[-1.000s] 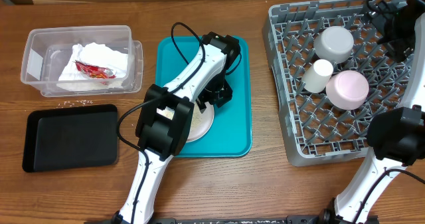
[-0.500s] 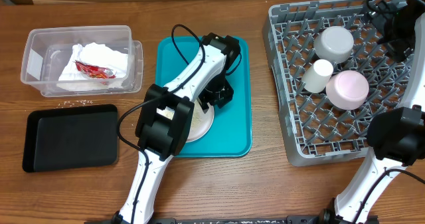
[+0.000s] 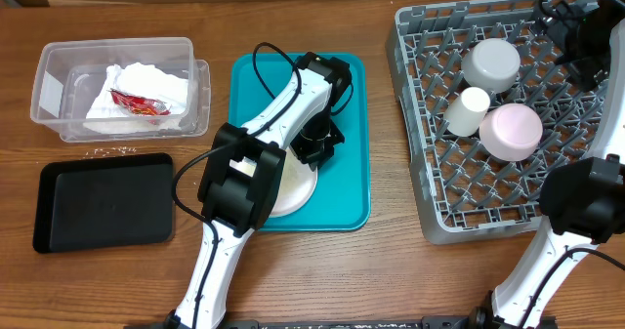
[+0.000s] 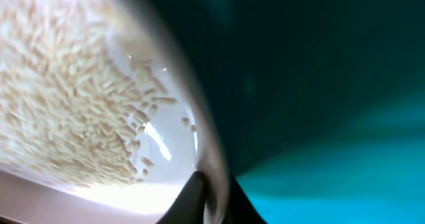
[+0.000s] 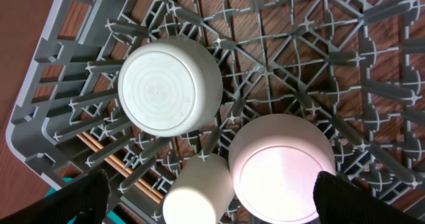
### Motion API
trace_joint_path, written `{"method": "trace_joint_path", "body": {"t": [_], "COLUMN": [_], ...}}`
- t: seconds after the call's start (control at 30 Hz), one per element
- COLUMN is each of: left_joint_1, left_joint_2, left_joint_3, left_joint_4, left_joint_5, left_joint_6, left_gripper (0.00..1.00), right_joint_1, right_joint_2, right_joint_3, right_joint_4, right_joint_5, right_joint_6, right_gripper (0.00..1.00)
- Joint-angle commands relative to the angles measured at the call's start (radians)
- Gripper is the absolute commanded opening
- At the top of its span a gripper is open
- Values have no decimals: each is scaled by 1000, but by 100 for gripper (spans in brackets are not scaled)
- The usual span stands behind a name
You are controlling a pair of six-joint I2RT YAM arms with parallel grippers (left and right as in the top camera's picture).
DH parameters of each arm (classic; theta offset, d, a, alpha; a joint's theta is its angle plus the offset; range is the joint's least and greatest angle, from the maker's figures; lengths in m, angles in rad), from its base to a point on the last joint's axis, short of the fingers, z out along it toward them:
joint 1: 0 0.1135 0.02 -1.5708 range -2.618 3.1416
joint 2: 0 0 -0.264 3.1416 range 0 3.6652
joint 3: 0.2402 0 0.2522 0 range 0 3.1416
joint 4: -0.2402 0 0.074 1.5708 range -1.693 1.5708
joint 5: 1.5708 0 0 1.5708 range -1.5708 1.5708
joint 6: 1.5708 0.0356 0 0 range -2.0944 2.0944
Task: Sort waste into correct bins and load items into the dishwasher
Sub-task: 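Lower the left gripper and pinch the rice plate's rim, then lift the plate and carry it left over the black tray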
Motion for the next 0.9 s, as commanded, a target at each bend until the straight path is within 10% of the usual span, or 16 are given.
{"method": "trace_joint_path", "body": {"t": [0.0, 0.87], "left_joint_1": [-6, -7], "left_joint_2": [16, 16], "left_joint_3": [-16, 236], "left_joint_4": [2, -263], "left_joint_5": [0, -233], "left_joint_6": [-13, 69], "left_gripper": [4, 4], "right_joint_1": [2, 2], "right_joint_2": [-7, -7], "right_joint_3": [-4, -4], "right_joint_4": [6, 6], "right_joint_5": [-5, -5], "right_joint_6": [1, 1], "right_gripper": [100, 100]}}
